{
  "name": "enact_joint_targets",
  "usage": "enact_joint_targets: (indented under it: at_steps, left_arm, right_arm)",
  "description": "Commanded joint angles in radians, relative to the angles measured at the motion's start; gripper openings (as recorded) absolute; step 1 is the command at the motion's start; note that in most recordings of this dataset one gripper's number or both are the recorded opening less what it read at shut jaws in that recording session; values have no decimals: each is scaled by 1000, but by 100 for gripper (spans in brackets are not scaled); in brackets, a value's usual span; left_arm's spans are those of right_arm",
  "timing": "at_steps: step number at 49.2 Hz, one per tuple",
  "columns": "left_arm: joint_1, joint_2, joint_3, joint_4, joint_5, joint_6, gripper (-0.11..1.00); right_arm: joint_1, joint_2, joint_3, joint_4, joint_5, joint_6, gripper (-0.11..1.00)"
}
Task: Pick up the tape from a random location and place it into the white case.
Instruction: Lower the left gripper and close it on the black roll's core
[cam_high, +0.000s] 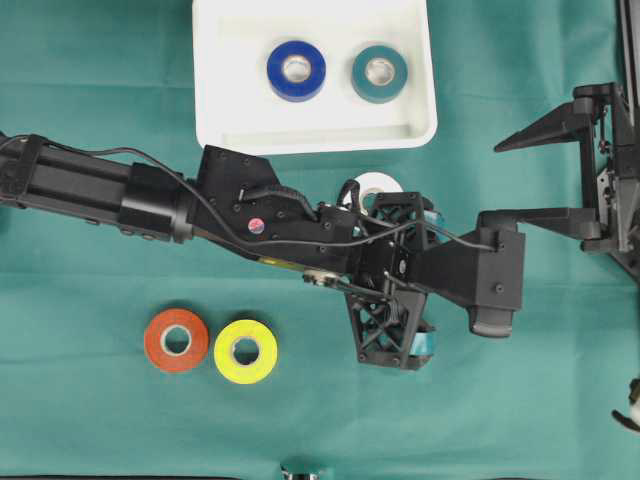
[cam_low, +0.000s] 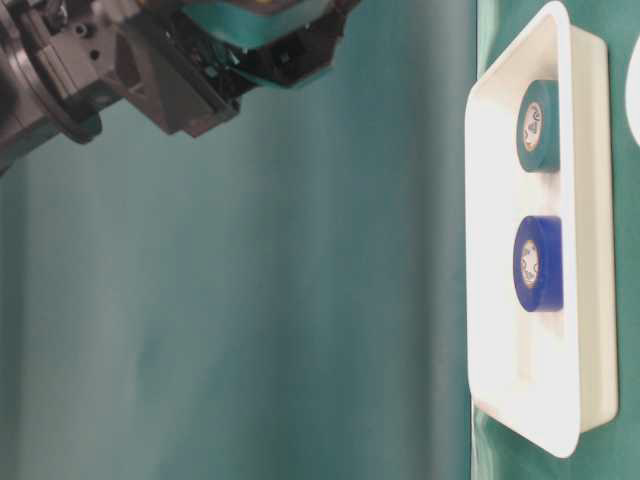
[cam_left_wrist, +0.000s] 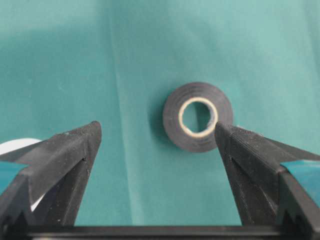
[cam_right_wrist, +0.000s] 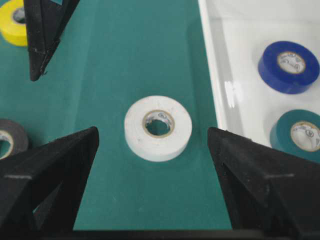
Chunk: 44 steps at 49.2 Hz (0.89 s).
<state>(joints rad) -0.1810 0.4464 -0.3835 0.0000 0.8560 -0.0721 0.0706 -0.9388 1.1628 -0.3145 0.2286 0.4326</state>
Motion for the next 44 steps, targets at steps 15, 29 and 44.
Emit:
enact_joint_targets:
  at_steps: [15,29,44]
  left_arm:
    - [-9,29,31,3,-87,-20,98]
    - [-9,124,51,3,-153,-26,98]
    - [-9,199,54,3,-210,-28,98]
  right_arm:
    - [-2,14,-14,-2,-9,-2,87]
    - [-2,20,-12,-3,-12,-2,87]
    - [-2,29,-11,-3,-12,-2,87]
